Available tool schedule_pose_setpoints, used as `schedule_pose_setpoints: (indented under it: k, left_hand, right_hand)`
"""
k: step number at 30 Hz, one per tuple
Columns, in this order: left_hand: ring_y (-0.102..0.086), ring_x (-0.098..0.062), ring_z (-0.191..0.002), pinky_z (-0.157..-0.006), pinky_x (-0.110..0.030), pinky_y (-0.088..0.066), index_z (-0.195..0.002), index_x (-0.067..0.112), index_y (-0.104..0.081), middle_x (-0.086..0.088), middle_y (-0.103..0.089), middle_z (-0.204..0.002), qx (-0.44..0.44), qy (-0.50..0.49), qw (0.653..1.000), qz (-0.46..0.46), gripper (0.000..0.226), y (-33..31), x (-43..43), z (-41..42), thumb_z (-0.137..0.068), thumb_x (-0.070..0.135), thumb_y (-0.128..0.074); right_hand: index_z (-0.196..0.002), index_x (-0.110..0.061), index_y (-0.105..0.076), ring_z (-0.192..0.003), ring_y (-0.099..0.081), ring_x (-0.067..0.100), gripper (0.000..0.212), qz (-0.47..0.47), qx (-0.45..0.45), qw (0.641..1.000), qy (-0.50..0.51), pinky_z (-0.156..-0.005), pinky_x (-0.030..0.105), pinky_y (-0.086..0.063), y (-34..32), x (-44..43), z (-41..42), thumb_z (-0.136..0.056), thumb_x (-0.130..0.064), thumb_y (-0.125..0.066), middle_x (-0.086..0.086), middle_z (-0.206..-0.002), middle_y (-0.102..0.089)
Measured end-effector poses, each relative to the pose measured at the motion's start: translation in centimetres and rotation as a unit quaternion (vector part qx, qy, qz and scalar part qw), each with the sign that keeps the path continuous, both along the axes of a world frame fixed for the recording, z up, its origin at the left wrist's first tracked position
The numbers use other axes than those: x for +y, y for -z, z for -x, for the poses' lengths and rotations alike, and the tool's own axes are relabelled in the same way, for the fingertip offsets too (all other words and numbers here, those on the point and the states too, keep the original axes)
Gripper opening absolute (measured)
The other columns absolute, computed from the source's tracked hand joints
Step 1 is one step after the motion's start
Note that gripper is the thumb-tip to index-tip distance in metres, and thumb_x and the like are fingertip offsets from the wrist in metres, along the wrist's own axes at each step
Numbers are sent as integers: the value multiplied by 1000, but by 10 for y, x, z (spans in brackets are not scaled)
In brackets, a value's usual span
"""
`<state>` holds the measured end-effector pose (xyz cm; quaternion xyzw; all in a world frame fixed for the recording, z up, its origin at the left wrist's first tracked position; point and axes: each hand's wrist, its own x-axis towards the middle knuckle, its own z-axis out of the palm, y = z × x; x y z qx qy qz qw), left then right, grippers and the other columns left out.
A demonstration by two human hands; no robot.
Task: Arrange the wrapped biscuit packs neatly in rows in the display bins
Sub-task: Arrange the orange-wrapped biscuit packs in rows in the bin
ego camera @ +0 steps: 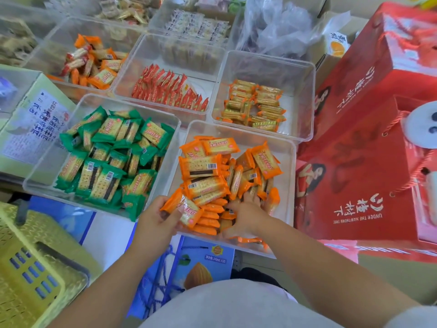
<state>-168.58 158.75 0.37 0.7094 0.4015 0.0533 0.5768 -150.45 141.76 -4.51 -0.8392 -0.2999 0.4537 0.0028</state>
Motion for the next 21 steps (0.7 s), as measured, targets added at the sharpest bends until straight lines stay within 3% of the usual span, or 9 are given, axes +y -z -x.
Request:
schedule_pose_setpoints:
  k: [2, 5, 9, 11, 15, 18, 21]
  left_hand:
    - [-70, -20, -69, -66, -45, -59, -97, 23, -63, -6, -73, -79, 6, 8, 1000, -7, 3, 1, 0, 1, -96, 22, -66]
    - [-69, -17, -70, -66, -45, -58, -95, 27, -63, -1, -73, -81, 7, 19, 999, -33, 4, 3, -1, 1, -96, 24, -66]
    - [-68, -19, -72, -67, -47, -58, -94, 27, -63, 3, -72, -83, -1, 21, 999, -35, 5, 2, -2, 0, -95, 25, -67]
    - [-69, -21, -76, -70, -48, -59, -95, 27, -65, 2, -73, -85, -16, 23, 999, -15, 5, -2, -2, 0, -94, 25, -68]
    - [-69, -12, -77, -67, -25, -54, -99, 37, -67, 7, -73, -90, -65, 88, 994, -7, 11, -13, -14, -2, -90, 37, -72]
    - [-60, -9, -67, -60, -23, -49, -101, 36, -66, 10, -67, -83, -72, 156, 985, -20, 29, -16, -29, -8, -80, 56, -68]
    - [-60, -7, -72, -62, -21, -47, -96, 33, -65, 15, -65, -85, -50, 225, 970, -80, 19, -12, -36, -12, -85, 46, -74]
  right_hand:
    - [-148, -44, -39, -130, -27, 42, 96, -19, -23, 999, -40, -96, 47, -43, -5, -5, -2, -61, -59, -78, 6, -128, -35]
    - [-149, -47, -34, -128, -28, 39, 90, -33, -58, 993, -93, -94, 46, -46, -8, -20, -5, -69, -46, -76, 5, -131, -40]
    - [-140, -46, -44, -128, -32, 34, 63, -27, -100, 989, -103, -99, 43, -46, -10, -24, -1, -85, -27, -68, 4, -135, -38]
    - [-141, -43, -43, -130, -31, 35, 59, -25, -106, 988, -108, -102, 44, -42, -10, -26, 2, -87, -33, -65, 6, -143, -35]
    - [-145, -45, -36, -126, -32, 33, 73, -15, -120, 989, -86, -100, 46, -46, -9, -24, 2, -81, -59, -68, 2, -138, -37]
    - [-146, -47, -31, -125, -32, 33, 81, 11, -146, 985, -94, -94, 47, -51, -4, -16, 3, -78, -60, -73, 1, -134, -34]
    - [-144, -43, -34, -121, -41, 33, 84, 28, -162, 980, -116, -89, 47, -54, 1, -9, 1, -74, -57, -78, 1, -131, -38]
